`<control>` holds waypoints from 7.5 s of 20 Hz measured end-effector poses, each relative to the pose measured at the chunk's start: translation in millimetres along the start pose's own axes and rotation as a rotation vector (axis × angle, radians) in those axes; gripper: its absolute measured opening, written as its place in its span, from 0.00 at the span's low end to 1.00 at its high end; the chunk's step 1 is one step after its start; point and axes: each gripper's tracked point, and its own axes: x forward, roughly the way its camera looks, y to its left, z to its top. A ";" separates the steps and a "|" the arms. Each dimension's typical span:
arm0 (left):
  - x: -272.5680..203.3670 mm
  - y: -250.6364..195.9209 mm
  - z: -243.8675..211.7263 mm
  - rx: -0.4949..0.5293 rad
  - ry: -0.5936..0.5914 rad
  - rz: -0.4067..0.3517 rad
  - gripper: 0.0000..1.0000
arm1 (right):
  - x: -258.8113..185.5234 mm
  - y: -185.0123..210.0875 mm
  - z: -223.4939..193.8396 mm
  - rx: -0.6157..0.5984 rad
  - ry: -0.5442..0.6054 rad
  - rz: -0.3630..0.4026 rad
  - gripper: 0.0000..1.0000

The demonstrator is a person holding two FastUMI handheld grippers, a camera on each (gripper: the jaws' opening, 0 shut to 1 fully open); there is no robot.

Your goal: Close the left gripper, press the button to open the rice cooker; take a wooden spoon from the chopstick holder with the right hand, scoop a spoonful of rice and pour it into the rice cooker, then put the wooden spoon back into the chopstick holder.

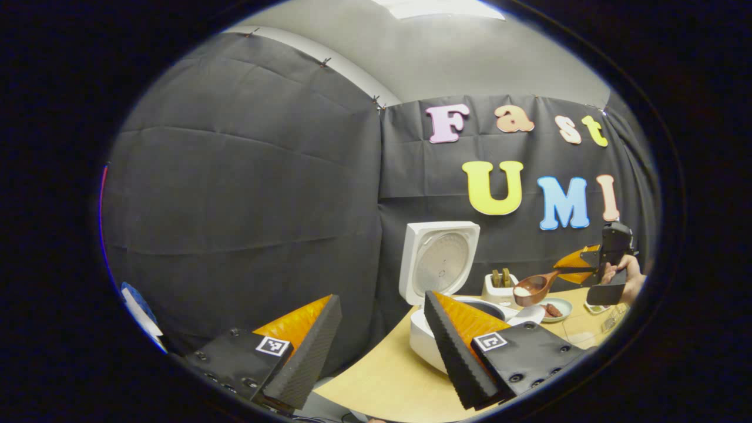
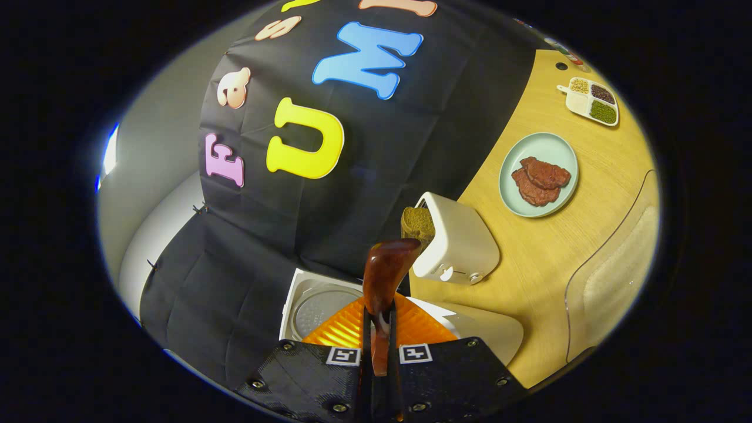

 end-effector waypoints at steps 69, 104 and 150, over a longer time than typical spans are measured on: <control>-11.3 -98.8 8.4 -0.008 -0.003 -0.107 0.92 | -67.3 37.1 74.6 -0.553 -0.097 -0.039 0.10; -49.0 -317.3 47.6 0.081 -0.051 -0.378 0.98 | -297.2 -201.2 273.1 -0.639 -0.334 -0.562 0.10; 115.8 -227.6 100.0 0.078 -0.104 -0.199 0.98 | -401.7 -35.3 243.8 -1.060 -0.646 -0.578 0.98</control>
